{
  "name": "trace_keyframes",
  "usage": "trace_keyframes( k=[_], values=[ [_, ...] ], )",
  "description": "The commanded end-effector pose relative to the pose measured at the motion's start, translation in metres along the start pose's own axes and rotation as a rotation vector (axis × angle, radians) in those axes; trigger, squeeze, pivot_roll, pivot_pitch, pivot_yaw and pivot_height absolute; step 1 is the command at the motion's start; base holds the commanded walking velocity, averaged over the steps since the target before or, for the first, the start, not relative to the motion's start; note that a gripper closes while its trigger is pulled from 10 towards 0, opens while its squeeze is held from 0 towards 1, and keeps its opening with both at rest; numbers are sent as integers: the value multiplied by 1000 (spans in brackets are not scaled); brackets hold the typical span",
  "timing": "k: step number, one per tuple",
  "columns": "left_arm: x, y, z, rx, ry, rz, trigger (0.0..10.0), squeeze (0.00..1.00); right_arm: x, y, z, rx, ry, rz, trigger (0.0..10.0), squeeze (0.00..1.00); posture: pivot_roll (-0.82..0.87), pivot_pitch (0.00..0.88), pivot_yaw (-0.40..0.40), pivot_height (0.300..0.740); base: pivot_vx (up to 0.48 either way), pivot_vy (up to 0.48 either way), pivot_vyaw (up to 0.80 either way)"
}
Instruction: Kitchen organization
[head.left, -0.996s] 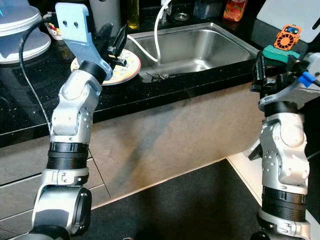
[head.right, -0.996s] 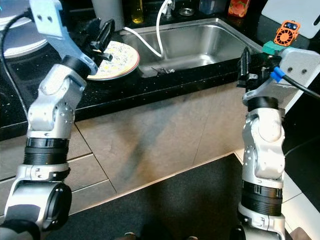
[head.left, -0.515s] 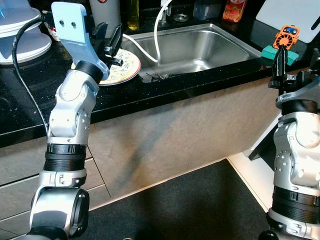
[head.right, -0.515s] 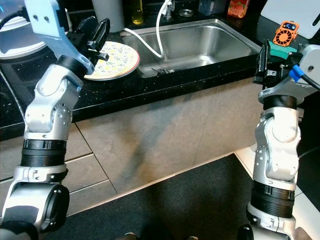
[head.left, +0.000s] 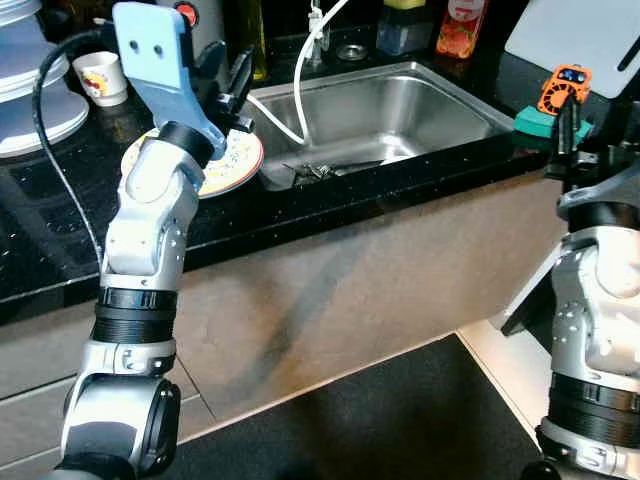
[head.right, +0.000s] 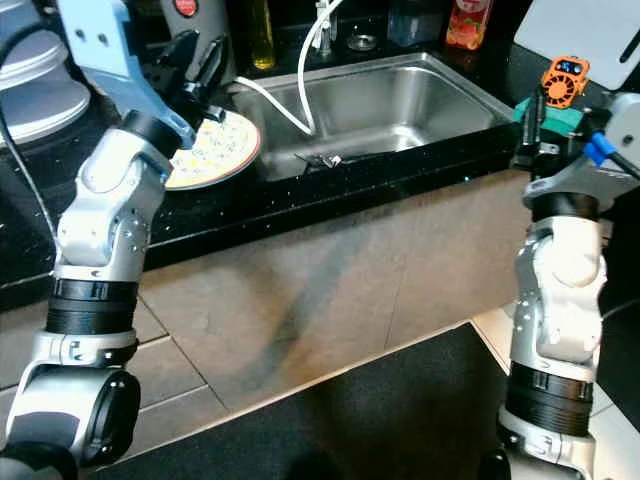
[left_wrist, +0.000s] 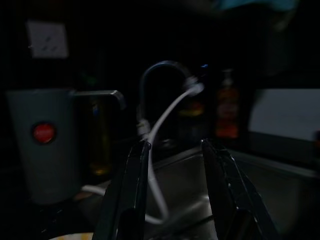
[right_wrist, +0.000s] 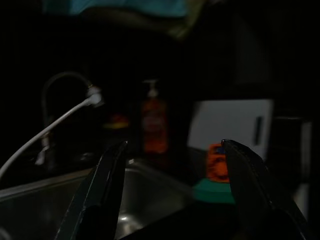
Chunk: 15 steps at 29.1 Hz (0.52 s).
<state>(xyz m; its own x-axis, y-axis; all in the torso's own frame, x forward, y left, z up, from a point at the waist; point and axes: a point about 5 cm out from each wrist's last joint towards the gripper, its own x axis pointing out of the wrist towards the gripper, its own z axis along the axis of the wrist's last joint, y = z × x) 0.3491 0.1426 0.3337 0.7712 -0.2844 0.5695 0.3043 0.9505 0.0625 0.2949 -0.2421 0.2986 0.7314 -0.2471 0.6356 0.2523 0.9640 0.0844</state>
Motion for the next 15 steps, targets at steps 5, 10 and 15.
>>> trace_keyframes(
  k=[5,10,15],
  values=[
    [0,1,1,14,-3,0,10000,0,-1,1,-5,10,15,4,10000,0,66,86,41,740,331,0,0],
    [-1,1,2,21,1,-3,10000,0,-1,2,-6,11,16,5,10000,0,66,86,41,740,109,0,0],
    [-2,0,3,24,1,-8,10000,0,-1,3,-7,13,19,7,10000,0,73,81,41,740,0,0,0]
  ],
)
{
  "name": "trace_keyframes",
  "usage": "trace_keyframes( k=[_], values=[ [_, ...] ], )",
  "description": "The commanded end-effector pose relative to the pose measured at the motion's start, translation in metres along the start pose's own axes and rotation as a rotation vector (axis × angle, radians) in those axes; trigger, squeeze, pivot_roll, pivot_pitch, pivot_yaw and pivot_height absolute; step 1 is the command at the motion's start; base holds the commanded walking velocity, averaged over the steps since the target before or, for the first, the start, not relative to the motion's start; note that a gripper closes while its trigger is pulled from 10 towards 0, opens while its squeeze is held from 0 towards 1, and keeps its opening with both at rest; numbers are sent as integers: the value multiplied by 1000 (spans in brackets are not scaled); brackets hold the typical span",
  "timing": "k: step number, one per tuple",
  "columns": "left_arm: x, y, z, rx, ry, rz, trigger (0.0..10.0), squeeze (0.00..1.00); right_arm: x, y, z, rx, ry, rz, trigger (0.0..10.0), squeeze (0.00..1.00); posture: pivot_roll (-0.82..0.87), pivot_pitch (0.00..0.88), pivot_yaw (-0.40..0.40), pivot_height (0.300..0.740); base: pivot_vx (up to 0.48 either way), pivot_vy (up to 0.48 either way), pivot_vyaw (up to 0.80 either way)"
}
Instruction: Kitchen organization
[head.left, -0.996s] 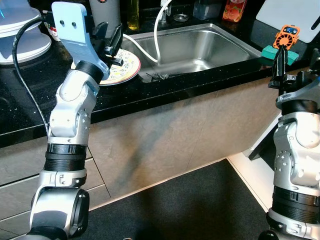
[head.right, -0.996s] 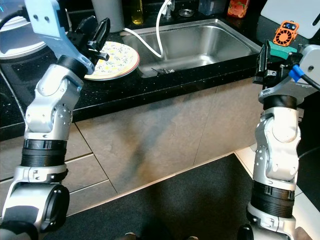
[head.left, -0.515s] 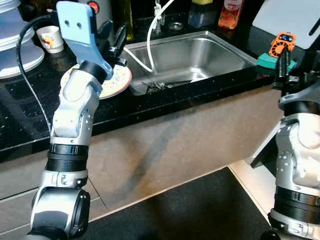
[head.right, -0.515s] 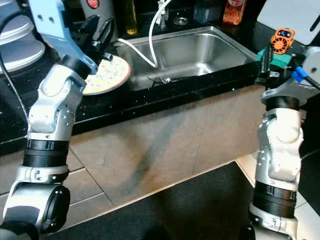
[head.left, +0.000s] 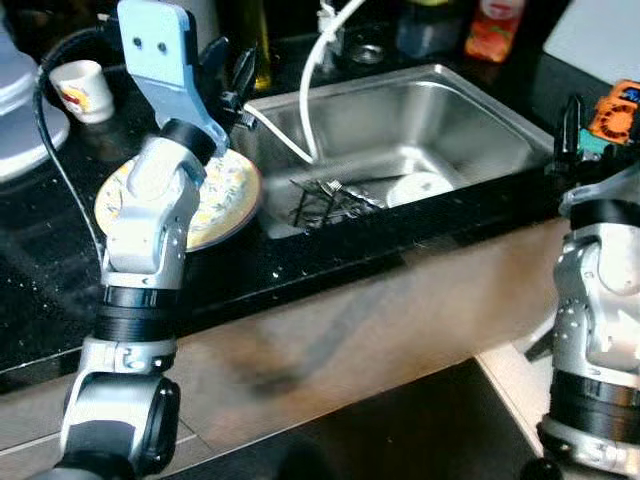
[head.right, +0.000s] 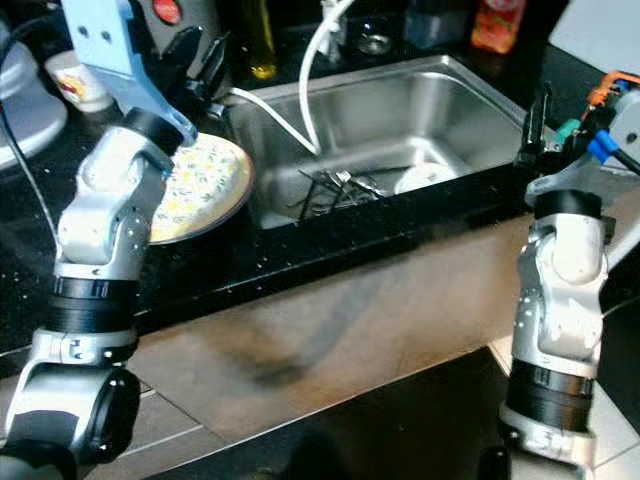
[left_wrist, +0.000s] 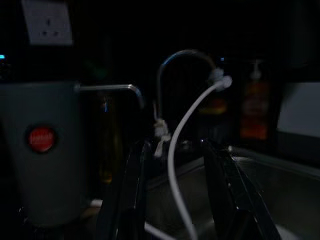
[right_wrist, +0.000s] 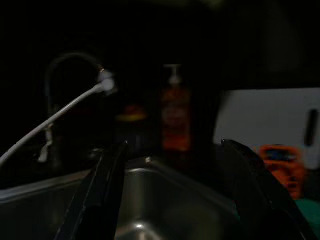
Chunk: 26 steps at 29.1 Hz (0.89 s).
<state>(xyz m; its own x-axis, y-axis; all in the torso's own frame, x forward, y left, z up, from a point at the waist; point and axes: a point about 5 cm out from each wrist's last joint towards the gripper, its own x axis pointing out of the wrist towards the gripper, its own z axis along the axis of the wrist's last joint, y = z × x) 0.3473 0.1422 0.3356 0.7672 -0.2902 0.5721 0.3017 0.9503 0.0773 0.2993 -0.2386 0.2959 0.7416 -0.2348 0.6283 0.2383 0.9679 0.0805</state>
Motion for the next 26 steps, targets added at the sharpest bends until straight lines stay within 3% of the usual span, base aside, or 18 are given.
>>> trace_keyframes(
  k=[1,7,12,13,14,16,19,20,21,22,24,26],
  values=[
    [-2,1,1,11,5,-2,10000,0,-1,-1,-3,7,9,-6,10000,0,73,81,41,740,0,0,0],
    [-7,0,2,-9,30,-1,10000,0,-2,-1,-4,8,10,-3,10000,0,77,77,43,740,0,0,0],
    [-14,1,-1,-33,158,-32,10000,0,-2,0,-5,11,13,8,10000,0,82,78,42,740,0,0,0],
    [-17,13,2,-54,240,-38,10000,0,-3,1,-5,12,16,14,10000,0,92,82,42,740,0,0,0],
    [-17,13,2,-54,240,-38,10000,0,-3,1,-5,12,16,14,10000,0,92,82,42,740,0,0,0],
    [-18,34,6,7,322,-16,10000,0,-3,2,-6,15,20,19,10000,0,92,82,42,740,0,0,0],
    [-23,74,7,-7,474,66,10000,0,-5,5,-9,24,28,27,10000,0,117,90,45,740,0,0,0],
    [-23,74,7,-7,474,66,10000,0,-5,5,-9,24,28,27,10000,0,117,90,45,740,0,0,0],
    [-27,90,5,-16,528,112,10000,0,-5,7,-10,29,31,31,10000,0,122,91,48,740,0,0,0],
    [-27,90,5,-16,528,112,10000,0,-5,7,-10,29,31,31,10000,0,122,91,48,740,0,0,0],
    [-34,112,0,-43,617,171,10000,0,-6,10,-12,39,36,38,10000,0,125,90,47,740,0,0,0],
    [-36,120,-5,-75,659,194,10000,0,-6,12,-13,43,40,44,10000,0,128,90,43,740,0,0,0]
  ],
)
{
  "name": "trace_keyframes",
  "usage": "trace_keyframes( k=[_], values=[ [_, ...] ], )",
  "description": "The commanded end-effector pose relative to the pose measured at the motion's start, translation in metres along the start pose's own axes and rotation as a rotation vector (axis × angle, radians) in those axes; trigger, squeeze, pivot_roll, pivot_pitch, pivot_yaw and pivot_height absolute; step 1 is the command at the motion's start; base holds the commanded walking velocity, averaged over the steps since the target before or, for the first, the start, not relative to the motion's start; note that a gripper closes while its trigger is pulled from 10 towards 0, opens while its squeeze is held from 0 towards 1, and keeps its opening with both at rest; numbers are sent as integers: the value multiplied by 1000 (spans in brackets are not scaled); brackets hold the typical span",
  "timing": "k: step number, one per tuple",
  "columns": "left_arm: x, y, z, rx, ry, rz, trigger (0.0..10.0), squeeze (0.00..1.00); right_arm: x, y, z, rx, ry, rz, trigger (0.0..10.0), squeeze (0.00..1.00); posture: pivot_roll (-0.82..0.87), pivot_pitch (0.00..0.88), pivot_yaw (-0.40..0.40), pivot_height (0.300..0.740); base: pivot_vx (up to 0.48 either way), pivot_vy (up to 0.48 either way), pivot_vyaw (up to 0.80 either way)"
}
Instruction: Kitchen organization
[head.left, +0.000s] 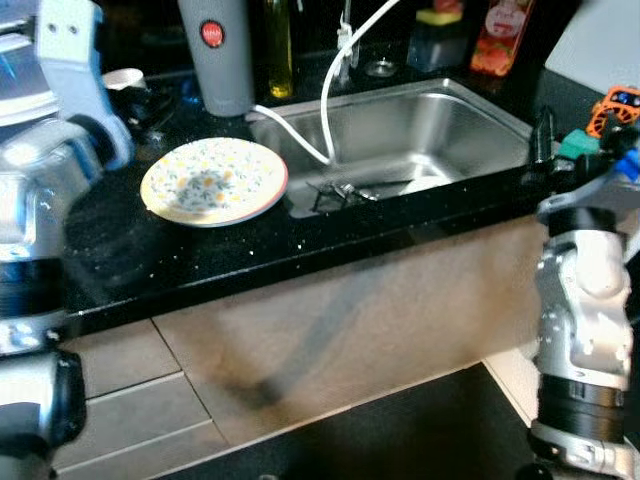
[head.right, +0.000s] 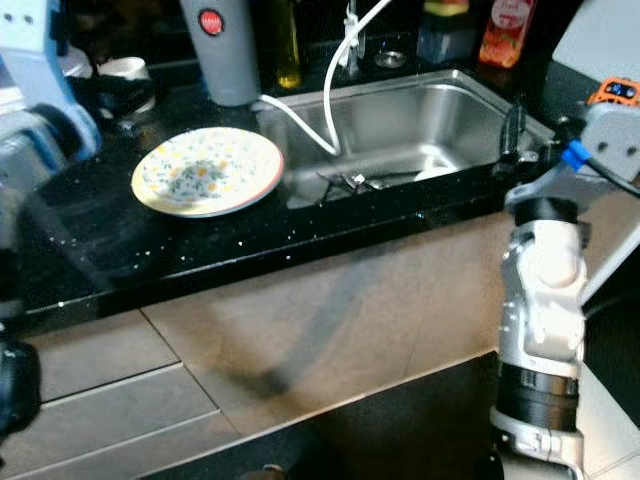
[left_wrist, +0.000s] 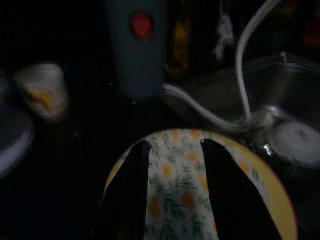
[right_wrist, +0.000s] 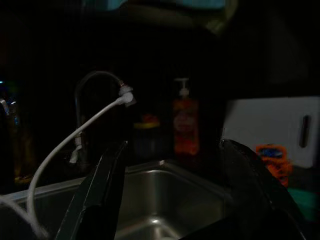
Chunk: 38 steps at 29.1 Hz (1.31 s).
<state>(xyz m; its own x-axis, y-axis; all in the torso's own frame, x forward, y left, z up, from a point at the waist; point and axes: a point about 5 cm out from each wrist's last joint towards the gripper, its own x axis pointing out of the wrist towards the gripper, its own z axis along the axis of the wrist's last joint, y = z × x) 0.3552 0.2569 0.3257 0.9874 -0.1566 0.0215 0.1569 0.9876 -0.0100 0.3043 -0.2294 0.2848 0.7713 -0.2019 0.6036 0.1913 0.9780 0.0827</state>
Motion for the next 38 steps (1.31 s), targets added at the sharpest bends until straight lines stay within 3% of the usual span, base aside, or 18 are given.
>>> trace_keyframes(
  k=[1,6,15,31,36,38],
  values=[
    [5,13,-9,-70,101,27,10000,0,-1,4,-3,14,8,12,10000,0,128,90,43,740,0,0,0],
    [24,11,-29,-191,175,83,10000,0,0,9,-2,21,7,32,10000,0,114,84,42,740,0,0,0],
    [39,-2,-33,-177,166,87,10000,0,-4,7,-1,14,10,28,10000,0,94,82,50,740,0,0,0],
    [41,-6,-28,-158,121,93,10000,0,-3,12,-1,21,14,42,10000,0,101,92,40,740,0,0,0],
    [40,-7,-30,-182,119,93,10000,0,-3,11,-1,19,15,40,10000,0,101,92,39,740,0,0,0],
    [39,-10,-36,-230,149,93,10000,0,-3,11,-1,17,16,42,10000,0,102,91,37,740,0,0,0]
  ],
)
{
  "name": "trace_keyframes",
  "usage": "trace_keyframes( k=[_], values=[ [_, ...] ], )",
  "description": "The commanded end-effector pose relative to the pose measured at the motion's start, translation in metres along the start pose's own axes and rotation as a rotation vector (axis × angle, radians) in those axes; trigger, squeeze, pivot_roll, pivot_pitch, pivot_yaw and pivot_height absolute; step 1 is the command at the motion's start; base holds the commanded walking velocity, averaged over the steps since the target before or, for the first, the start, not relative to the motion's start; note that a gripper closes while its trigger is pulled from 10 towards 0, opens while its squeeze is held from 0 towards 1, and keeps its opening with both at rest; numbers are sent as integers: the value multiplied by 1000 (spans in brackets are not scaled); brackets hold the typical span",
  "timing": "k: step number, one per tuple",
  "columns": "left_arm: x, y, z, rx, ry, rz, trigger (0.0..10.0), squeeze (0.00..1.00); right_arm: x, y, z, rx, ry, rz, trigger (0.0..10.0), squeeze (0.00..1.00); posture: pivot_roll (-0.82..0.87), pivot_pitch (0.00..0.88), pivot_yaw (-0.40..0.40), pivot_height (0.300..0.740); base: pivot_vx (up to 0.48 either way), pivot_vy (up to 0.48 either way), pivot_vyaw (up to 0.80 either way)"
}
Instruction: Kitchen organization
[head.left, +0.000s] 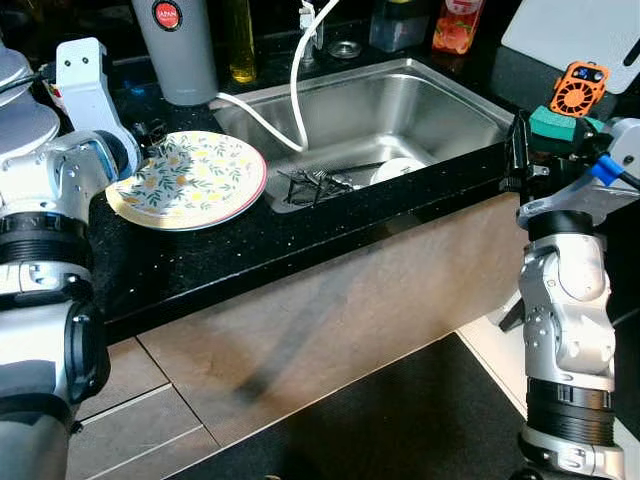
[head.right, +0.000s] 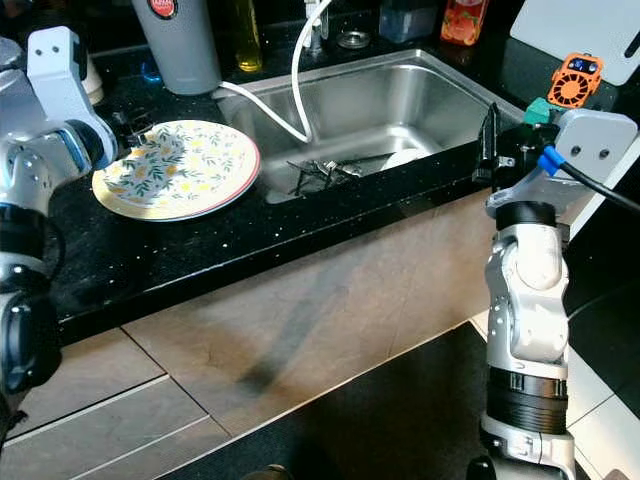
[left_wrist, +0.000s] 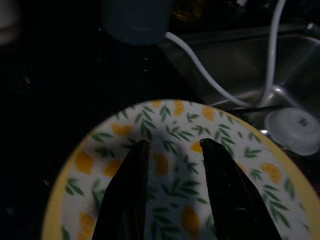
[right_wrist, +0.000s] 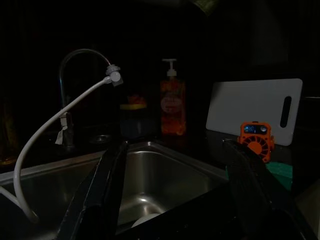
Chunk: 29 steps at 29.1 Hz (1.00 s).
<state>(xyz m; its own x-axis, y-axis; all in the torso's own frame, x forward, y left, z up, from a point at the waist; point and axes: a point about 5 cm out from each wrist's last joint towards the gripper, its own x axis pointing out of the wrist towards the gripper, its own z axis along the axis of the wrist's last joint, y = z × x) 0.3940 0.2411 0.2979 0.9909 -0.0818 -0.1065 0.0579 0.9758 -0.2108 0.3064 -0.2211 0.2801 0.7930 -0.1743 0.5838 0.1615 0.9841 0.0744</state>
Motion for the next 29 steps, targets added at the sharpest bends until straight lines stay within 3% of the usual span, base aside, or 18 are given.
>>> trace_keyframes(
  k=[1,4,15,24,29],
  values=[
    [0,1,-11,-42,55,16,10000,0,0,3,3,5,-10,15,10000,0,102,91,37,740,0,0,0],
    [1,8,-24,-15,102,79,10000,0,0,4,3,3,-6,25,10000,0,102,91,36,740,0,0,0],
    [-1,13,-25,-5,100,138,10000,0,0,4,2,3,-2,29,10000,0,100,91,37,740,0,0,0],
    [-3,19,-25,-107,134,248,10000,0,0,4,2,5,-3,31,10000,0,101,90,38,740,0,0,0],
    [-4,25,-23,-120,129,295,10000,0,0,4,2,6,-2,31,10000,0,100,88,40,740,0,0,0]
  ],
)
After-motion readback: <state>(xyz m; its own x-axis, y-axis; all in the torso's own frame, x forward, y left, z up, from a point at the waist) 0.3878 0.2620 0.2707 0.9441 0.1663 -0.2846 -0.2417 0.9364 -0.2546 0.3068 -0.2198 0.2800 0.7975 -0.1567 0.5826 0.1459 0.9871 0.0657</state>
